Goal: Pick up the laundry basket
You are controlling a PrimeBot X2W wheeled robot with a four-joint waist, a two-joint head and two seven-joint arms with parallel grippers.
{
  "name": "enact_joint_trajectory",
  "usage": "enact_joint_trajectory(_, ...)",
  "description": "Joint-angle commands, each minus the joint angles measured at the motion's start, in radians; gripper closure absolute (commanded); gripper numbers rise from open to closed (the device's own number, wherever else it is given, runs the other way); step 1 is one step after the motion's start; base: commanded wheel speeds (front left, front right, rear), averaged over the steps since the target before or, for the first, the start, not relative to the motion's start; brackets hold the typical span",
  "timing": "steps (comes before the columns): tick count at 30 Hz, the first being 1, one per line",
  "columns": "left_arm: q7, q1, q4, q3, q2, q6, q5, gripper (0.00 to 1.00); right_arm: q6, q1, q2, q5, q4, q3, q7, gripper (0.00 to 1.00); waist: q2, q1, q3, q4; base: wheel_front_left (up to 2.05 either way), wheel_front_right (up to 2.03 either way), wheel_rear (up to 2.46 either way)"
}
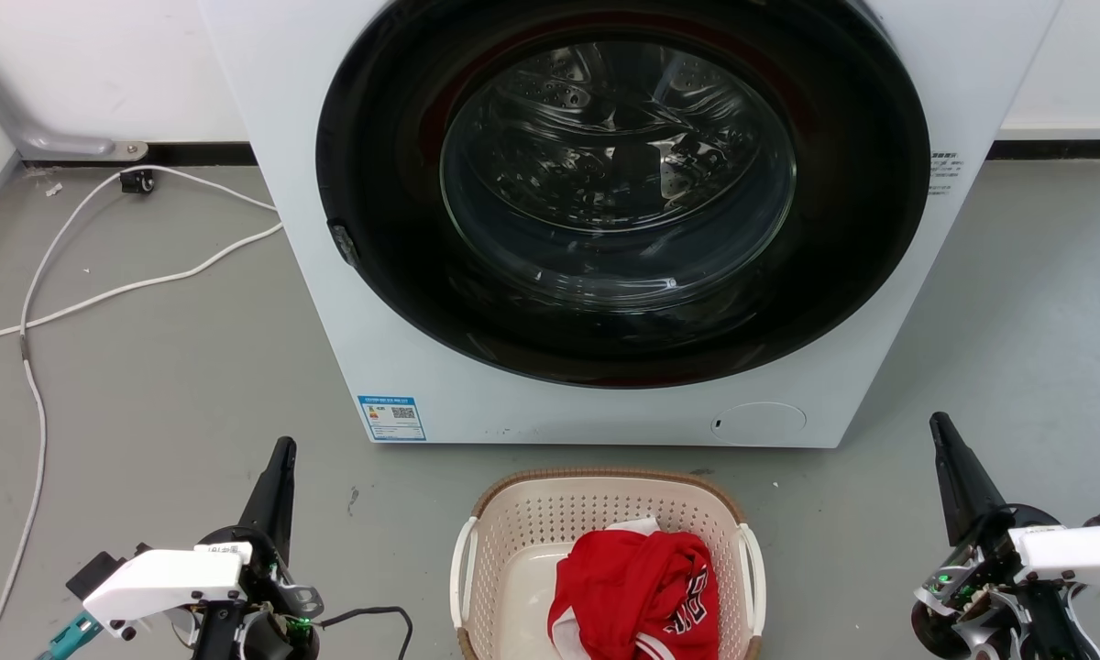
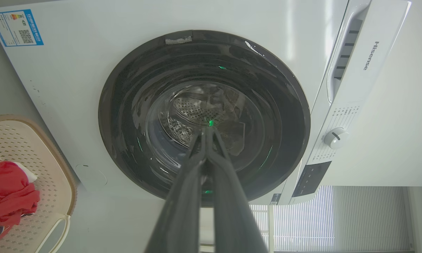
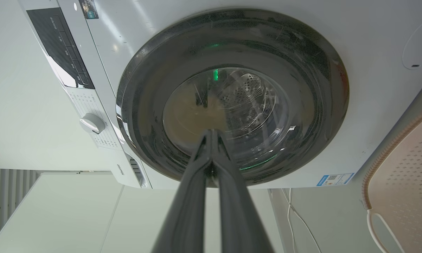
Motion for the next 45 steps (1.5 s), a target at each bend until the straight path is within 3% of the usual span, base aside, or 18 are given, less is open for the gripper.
enact_joint_trajectory(1,0.004,-0.010,0.002,0.003,-0.002,-0.003,0.003,1.00,0.000,-0.011,-0.002,0.004,0.001,0.000,0.001,1.00,-0.0001,0.0000,0.000,0.000,0.00,0.00,0.00)
enact_joint_trajectory(45,0.007,-0.011,0.002,0.009,-0.006,-0.003,0.010,1.00,0.000,-0.011,-0.002,0.004,0.001,0.000,0.001,1.00,-0.0001,0.0000,0.000,0.000,0.00,0.00,0.00)
